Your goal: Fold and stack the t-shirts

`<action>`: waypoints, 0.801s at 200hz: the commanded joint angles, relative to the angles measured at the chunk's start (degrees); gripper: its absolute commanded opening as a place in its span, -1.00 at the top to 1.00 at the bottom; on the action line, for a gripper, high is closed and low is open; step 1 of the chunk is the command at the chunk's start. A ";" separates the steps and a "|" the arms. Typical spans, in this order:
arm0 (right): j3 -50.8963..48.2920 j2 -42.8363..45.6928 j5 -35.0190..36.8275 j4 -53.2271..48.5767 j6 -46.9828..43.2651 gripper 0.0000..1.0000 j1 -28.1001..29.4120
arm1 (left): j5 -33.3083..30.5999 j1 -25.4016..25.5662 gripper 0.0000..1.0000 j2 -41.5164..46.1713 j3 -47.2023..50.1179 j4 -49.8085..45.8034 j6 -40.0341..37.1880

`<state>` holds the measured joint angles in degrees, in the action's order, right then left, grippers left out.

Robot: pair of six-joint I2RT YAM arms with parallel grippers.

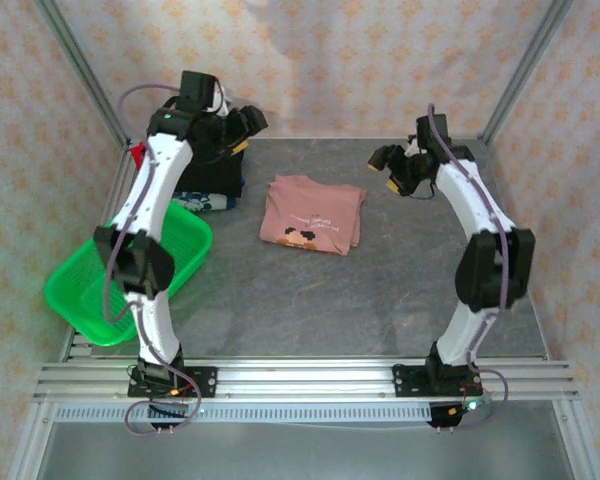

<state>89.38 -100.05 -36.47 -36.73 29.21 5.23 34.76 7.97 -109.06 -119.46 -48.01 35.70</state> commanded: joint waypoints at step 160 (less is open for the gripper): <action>-43.41 39.49 1.02 13.53 7.37 -0.99 8.39 | -8.63 6.16 -0.77 0.00 36.17 16.54 -10.18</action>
<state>46.85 -61.84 -35.81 -24.77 35.44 13.15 29.10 13.52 -105.97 -79.18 -33.36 26.87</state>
